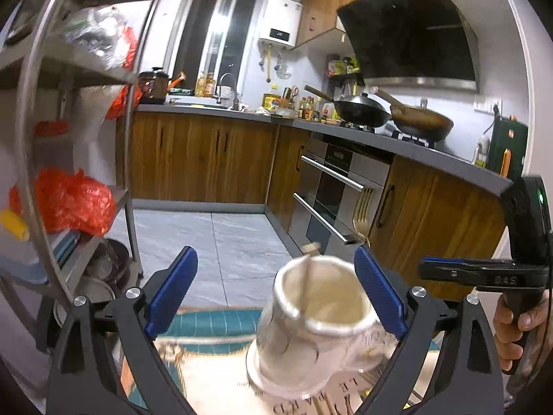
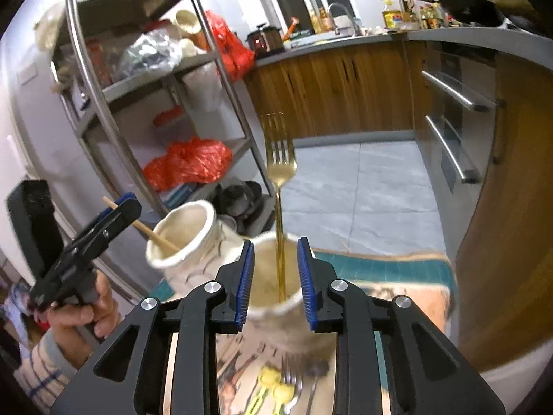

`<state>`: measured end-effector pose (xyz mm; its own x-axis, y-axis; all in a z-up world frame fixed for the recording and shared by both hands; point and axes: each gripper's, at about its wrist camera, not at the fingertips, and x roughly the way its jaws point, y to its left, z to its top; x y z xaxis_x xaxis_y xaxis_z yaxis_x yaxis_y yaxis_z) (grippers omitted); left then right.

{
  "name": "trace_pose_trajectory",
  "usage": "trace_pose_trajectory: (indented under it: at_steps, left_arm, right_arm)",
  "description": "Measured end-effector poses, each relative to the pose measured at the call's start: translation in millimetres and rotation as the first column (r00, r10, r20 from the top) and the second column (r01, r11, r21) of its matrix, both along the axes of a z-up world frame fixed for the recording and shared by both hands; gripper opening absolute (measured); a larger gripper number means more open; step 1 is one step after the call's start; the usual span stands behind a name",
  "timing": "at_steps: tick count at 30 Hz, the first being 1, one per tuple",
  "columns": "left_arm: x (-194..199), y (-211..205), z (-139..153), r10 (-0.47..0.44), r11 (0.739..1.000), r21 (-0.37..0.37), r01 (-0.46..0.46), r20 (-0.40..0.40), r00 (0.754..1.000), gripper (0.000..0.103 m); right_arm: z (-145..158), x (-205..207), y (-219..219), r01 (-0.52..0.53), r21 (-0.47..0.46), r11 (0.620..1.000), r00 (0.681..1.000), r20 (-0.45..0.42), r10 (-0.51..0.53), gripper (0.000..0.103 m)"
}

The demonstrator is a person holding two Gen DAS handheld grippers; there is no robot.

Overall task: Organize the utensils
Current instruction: 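Open the left tool to drop the chopstick in the pot while the right tool releases the fork into it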

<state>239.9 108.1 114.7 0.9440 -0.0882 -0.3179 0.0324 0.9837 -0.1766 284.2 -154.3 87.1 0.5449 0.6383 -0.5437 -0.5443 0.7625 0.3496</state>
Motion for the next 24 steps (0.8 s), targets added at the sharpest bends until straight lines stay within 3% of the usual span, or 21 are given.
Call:
trace_pose_trajectory:
  at_steps: [8,13,18,21,24]
  left_arm:
    - [-57,17,-35,-0.006,0.991,-0.131,0.002,-0.034,0.999,0.091]
    - [-78,9,-72,-0.062,0.987,-0.158,0.042,-0.127,0.99,0.073]
    - [-84,-9,-95,-0.122,0.988,-0.117,0.097,-0.227,0.966,0.056]
    - [-83,-19,-102,-0.122,0.992,-0.071,0.106,-0.278,0.953,0.054]
    - [-82,-27,-110,-0.119,0.993,-0.039,0.112,-0.329,0.937,0.048]
  right_arm:
    - [-46,-45,-31,0.022,-0.012,1.0,0.997,-0.067,-0.023,0.028]
    - [-77,-63,-39,0.028,-0.016,0.999,0.993,-0.116,-0.03,0.028]
    - [-102,-74,-38,0.018,-0.059,0.998,0.991,-0.133,-0.025,0.028]
    - [-110,-80,-29,-0.003,-0.136,0.991,0.992,-0.124,-0.014,0.028]
    - [-110,-83,-25,-0.018,-0.152,0.988,0.993,-0.114,0.0,0.028]
